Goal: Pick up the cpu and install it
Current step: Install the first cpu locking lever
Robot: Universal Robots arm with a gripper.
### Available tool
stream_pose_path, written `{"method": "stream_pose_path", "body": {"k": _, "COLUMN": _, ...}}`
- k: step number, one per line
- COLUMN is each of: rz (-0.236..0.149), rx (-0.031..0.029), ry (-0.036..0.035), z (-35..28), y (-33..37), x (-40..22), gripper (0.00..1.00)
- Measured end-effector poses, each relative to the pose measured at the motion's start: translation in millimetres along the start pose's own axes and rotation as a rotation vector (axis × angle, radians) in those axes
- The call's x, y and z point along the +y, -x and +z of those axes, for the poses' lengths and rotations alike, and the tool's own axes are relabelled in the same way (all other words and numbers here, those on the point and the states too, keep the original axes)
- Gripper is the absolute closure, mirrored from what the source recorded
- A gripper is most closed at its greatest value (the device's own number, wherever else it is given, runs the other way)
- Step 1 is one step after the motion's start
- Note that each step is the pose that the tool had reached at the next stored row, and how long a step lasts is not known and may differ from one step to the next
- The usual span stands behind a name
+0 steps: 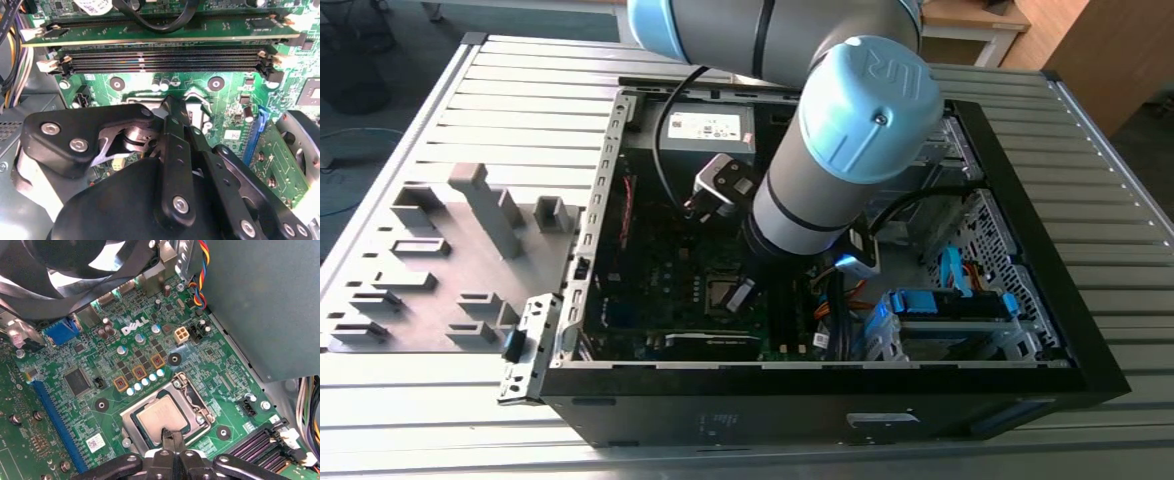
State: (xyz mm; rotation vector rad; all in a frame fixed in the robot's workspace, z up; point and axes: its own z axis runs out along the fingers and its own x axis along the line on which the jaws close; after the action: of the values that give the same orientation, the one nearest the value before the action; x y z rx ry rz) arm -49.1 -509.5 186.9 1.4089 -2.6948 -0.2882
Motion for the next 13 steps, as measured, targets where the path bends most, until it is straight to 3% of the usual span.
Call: {"method": "stream_pose_path", "body": {"k": 13, "rz": 0.001, "rx": 0.0034, "ry": -0.0025, "z": -0.7, "y": 2.4, "x": -4.1, "gripper": 0.89}}
